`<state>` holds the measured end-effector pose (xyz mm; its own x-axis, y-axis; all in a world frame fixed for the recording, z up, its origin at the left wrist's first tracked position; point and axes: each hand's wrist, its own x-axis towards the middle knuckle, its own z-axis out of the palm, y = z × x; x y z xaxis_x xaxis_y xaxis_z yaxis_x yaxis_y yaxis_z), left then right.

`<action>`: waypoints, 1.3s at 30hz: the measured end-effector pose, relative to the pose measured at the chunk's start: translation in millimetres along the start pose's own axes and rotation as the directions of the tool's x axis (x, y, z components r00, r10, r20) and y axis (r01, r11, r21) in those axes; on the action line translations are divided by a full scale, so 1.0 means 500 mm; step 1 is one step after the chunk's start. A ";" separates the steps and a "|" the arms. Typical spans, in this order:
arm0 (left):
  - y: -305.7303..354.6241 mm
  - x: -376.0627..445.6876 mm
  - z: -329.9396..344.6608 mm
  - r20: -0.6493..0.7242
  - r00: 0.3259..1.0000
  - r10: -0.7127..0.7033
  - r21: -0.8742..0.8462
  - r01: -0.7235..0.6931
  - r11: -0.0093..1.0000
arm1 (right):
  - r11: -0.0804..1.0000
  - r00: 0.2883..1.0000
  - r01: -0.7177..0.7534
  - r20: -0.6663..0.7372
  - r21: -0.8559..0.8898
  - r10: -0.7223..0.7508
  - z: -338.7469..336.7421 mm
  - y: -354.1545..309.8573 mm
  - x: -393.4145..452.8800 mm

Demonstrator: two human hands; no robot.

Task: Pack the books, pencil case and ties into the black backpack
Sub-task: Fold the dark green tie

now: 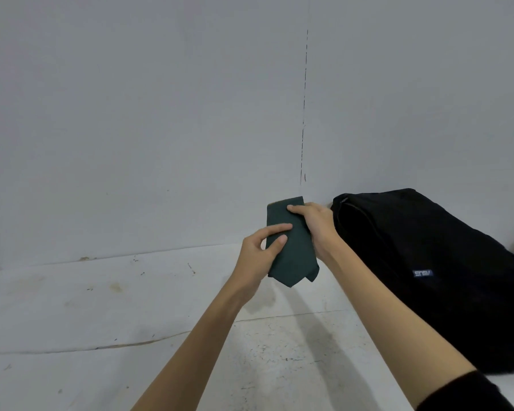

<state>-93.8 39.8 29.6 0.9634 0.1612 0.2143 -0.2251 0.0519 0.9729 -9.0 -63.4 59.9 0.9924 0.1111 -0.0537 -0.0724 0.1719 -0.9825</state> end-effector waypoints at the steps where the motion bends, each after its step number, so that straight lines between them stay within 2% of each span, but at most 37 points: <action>1: -0.004 -0.002 -0.002 0.009 0.999 -0.042 -0.032 0.042 0.999 | 1.000 1.000 -0.025 0.001 -0.007 0.025 -0.004 0.007 0.002; 4: -0.025 -0.005 -0.014 0.043 0.992 -0.120 -0.088 0.124 0.988 | 0.993 0.997 -0.072 0.028 -0.097 0.075 -0.021 0.026 -0.002; 6: -0.036 -0.005 -0.021 0.082 0.983 -0.164 -0.104 0.172 0.980 | 0.984 0.998 -0.056 -0.013 -0.167 0.055 -0.046 0.035 -0.004; 9: -0.048 0.004 -0.016 0.127 0.968 -0.215 -0.141 0.232 0.962 | 0.919 0.976 0.065 -0.166 -0.390 -0.139 -0.110 0.034 0.000; 11: -0.055 0.011 -0.002 0.147 0.962 -0.230 -0.167 0.254 0.953 | 0.750 0.915 0.122 -0.218 -0.651 -0.338 -0.161 0.023 0.003; 13: -0.063 0.017 0.025 0.176 0.952 -0.252 -0.193 0.284 0.939 | 0.507 0.880 0.066 -0.189 -0.859 -0.435 -0.215 0.006 -0.002; 15: -0.074 0.026 0.054 0.203 0.940 -0.275 -0.209 0.315 0.926 | 0.255 0.900 0.006 -0.106 -0.967 -0.422 -0.258 -0.006 -0.002; 17: -0.083 0.041 0.081 0.227 0.927 -0.299 -0.214 0.347 0.913 | -0.005 0.936 -0.015 -0.012 -1.000 -0.352 -0.285 -0.014 0.005; 18: -0.085 0.051 0.098 0.241 0.920 -0.308 -0.210 0.359 0.910 | -0.078 0.946 -0.007 0.019 -0.997 -0.325 -0.299 -0.021 0.012; 19: -0.088 0.065 0.116 0.254 0.914 -0.317 -0.203 0.371 0.906 | -0.097 0.952 0.006 0.035 -0.995 -0.305 -0.313 -0.029 0.019; 20: -0.090 0.076 0.129 0.265 0.906 -0.330 -0.200 0.386 0.901 | -0.071 0.957 0.022 0.041 -0.997 -0.287 -0.322 -0.037 0.025; 23: -0.098 0.116 0.176 0.272 0.895 -0.354 -0.226 0.416 0.881 | 0.089 0.963 0.085 0.059 -0.992 -0.262 -0.359 -0.070 0.048; 27: -0.115 0.161 0.247 0.263 0.880 -0.395 -0.254 0.458 0.852 | 0.201 0.971 0.164 0.122 -0.966 -0.207 -0.399 -0.112 0.076; 32: -0.133 0.216 0.302 0.186 0.862 -0.472 -0.324 0.508 0.798 | 0.258 0.962 0.254 0.215 -0.932 -0.169 -0.424 -0.123 0.099; 39: -0.180 0.264 0.297 0.052 0.821 -0.569 -0.200 0.567 0.799 | 0.283 0.924 0.380 0.373 -0.881 -0.080 -0.428 -0.136 0.119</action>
<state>75.2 -90.2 -17.0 0.9265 0.0513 -0.3729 0.3367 0.3298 0.8819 76.2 -277.8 85.3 0.8857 0.4541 0.0960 0.4448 -0.7713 -0.4552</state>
